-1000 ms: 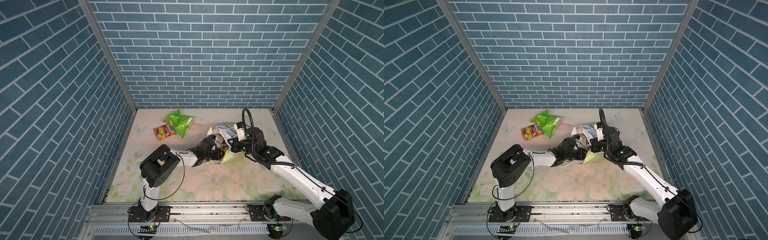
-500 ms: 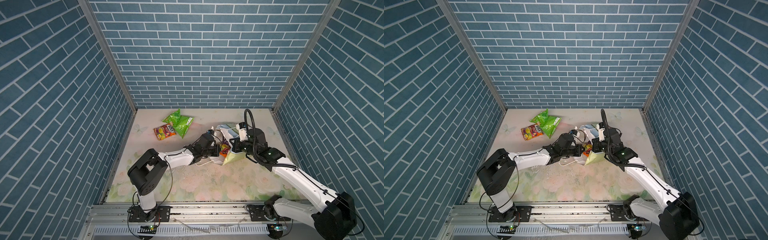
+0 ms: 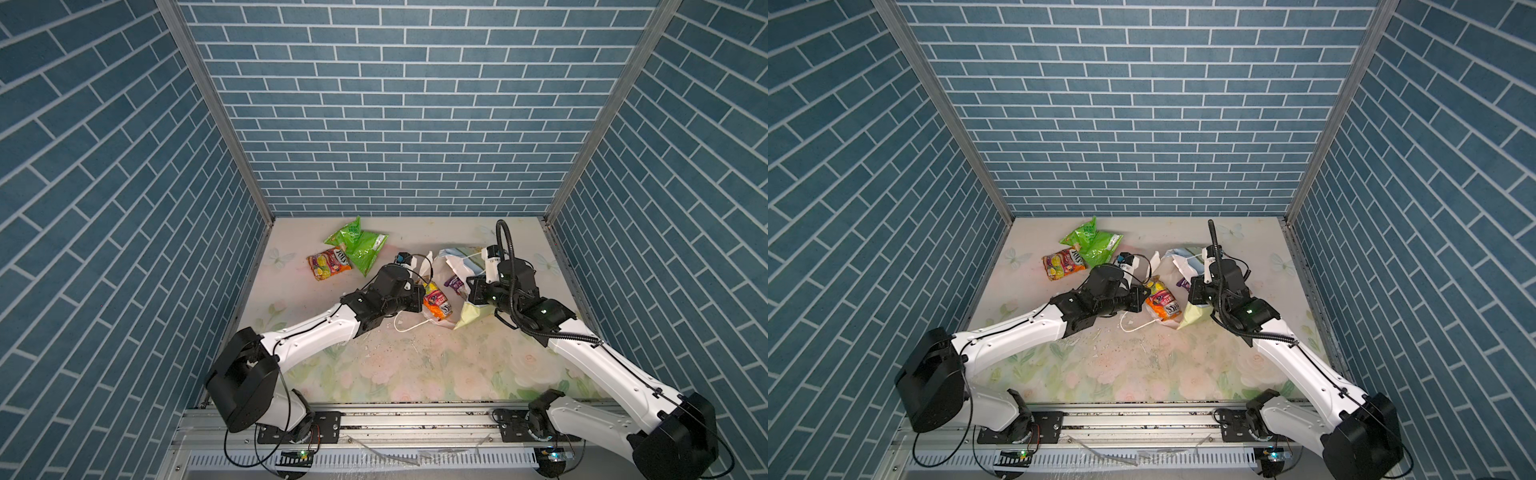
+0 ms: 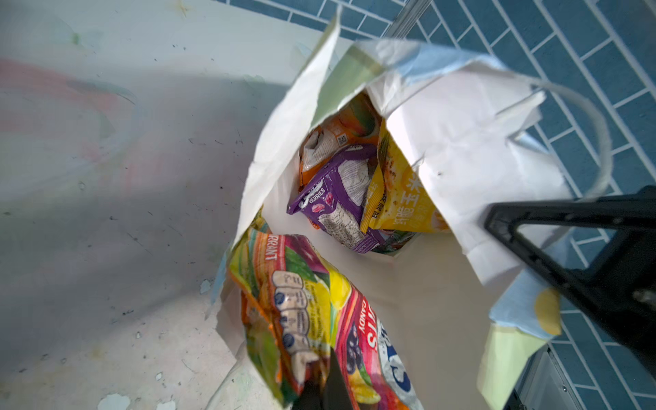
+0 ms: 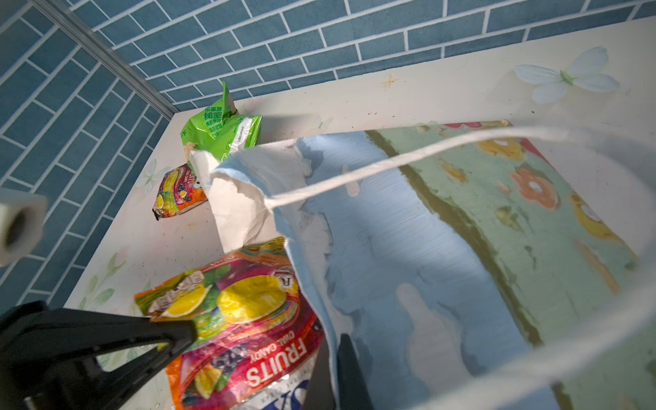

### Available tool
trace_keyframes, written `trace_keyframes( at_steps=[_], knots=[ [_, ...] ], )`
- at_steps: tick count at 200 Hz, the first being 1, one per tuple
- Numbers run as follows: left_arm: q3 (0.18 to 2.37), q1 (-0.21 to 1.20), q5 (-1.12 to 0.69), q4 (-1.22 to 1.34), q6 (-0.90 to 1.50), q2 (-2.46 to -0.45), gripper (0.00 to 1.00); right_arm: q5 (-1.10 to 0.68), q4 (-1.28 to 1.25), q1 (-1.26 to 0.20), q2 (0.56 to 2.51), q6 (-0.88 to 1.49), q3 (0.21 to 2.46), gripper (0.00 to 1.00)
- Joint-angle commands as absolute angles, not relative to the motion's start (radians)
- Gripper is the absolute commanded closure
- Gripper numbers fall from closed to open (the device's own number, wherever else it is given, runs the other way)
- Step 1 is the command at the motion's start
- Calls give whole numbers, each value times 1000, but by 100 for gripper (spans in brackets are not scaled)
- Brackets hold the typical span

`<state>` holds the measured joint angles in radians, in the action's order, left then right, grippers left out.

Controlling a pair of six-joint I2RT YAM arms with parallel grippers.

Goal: Take the snacks out of the paper bag
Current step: Pick up the snack from the paper bag, then place the snack at the top-left of the table.

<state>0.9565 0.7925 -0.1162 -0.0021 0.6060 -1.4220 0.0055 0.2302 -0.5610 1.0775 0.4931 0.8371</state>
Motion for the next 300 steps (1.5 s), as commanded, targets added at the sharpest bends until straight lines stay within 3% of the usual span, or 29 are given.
trace_keyframes(
  at_steps=[1,123,216,300],
  knots=[
    [957,767,-82,-20,575,-1351,100,51,285,-558,1049,541,833,100],
    [1000,479,-177,-107,621,-1170,100,120,301,-558,1063,585,823,100],
    [1043,259,-195,-108,643,-1271,100,140,361,-558,1031,551,871,100],
    [929,58,-117,-48,691,-1354,100,148,405,-558,1018,520,921,100]
  ],
)
